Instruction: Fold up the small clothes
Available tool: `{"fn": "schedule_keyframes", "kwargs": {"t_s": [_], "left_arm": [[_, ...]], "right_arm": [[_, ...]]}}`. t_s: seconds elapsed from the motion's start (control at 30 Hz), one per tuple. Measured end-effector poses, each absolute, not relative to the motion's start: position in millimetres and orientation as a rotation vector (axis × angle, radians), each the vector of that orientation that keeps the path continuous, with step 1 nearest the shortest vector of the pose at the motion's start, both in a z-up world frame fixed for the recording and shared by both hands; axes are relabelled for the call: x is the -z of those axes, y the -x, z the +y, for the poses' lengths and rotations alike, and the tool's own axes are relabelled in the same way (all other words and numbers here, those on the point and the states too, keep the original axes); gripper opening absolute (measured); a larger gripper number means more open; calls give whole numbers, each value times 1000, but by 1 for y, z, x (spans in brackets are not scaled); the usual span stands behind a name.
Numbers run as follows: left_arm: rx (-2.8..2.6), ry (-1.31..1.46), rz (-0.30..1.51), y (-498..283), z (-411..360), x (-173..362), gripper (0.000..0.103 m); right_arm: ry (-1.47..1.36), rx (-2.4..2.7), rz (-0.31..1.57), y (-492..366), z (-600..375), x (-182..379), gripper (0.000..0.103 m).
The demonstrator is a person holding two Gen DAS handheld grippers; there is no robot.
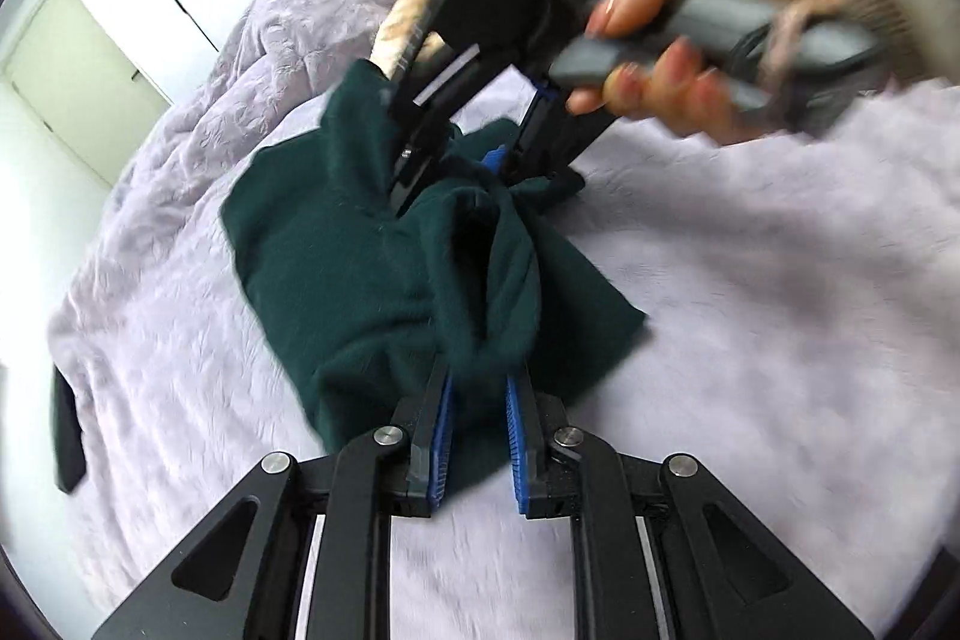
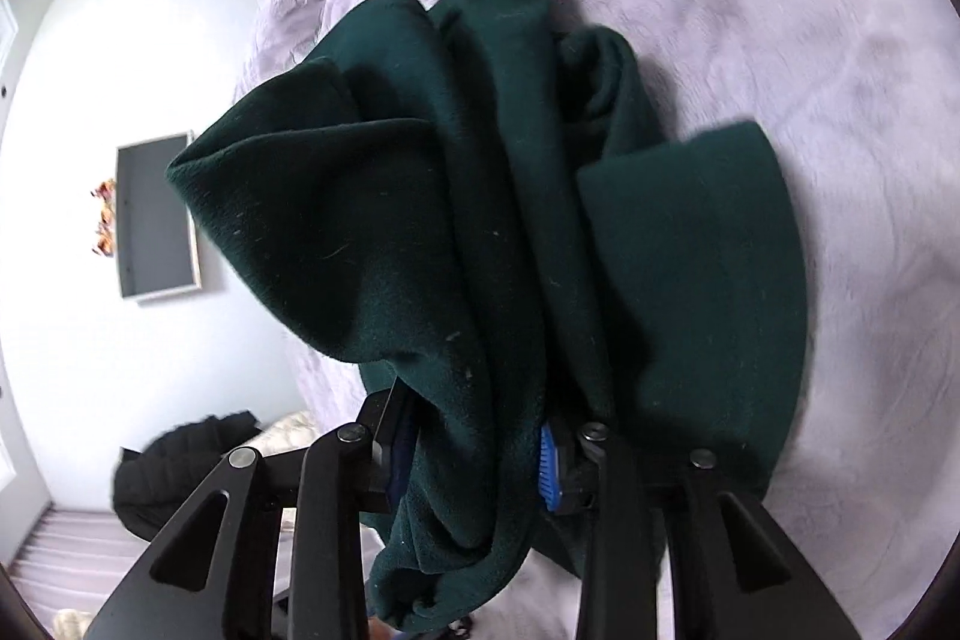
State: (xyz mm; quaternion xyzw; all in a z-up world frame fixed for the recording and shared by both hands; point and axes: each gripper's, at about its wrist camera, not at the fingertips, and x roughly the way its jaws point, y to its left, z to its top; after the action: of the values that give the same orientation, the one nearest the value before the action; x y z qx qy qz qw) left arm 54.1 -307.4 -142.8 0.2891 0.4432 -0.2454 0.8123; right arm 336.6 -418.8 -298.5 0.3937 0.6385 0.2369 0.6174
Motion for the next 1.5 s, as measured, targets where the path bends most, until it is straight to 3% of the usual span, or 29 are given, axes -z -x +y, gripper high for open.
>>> {"fn": "schedule_keyframes", "kwargs": {"t_s": [0.2,0.33,0.37,0.43,0.47,0.63,0.67,0.7,0.73,0.8,0.97,1.2,1.27,1.3,1.33,1.47,1.5], "left_arm": [[354,-422,979,-86,-263,118,16],[290,-343,1202,-136,-247,173,16],[305,-353,1257,-138,-246,188,16],[348,-396,1288,-129,-244,202,16],[373,-427,1285,-120,-244,204,16],[422,-360,1357,-100,-227,201,16],[410,-348,1364,-101,-224,200,16],[398,-338,1368,-102,-222,199,16],[385,-326,1369,-103,-220,196,16],[353,-281,1368,-110,-212,186,16],[317,-114,1336,-133,-203,160,16],[381,-240,1354,-139,-265,197,16],[364,-284,1369,-127,-272,211,16],[361,-281,1366,-123,-272,212,16],[364,-276,1360,-120,-271,211,16],[368,-229,1383,-123,-262,197,16],[362,-212,1386,-124,-258,193,16]], "right_arm": [[-734,-605,1389,-347,-401,255,36],[-494,-364,1418,-335,-414,244,38],[-508,-341,1407,-328,-422,241,41],[-614,-358,1388,-303,-436,233,70],[-658,-375,1386,-286,-441,235,76],[-837,-437,1467,-242,-467,255,78],[-864,-433,1471,-245,-457,257,70],[-886,-432,1464,-240,-456,263,33],[-902,-432,1464,-238,-454,272,6],[-853,-382,1517,-221,-438,297,5],[-900,-363,1505,-181,-461,281,5],[-639,-360,1318,-213,-476,197,17],[-600,-402,1266,-242,-461,182,34],[-560,-411,1254,-256,-454,180,49],[-529,-417,1248,-274,-439,181,57],[-331,-261,1333,-324,-426,201,58],[-295,-170,1367,-331,-432,218,68]]}}
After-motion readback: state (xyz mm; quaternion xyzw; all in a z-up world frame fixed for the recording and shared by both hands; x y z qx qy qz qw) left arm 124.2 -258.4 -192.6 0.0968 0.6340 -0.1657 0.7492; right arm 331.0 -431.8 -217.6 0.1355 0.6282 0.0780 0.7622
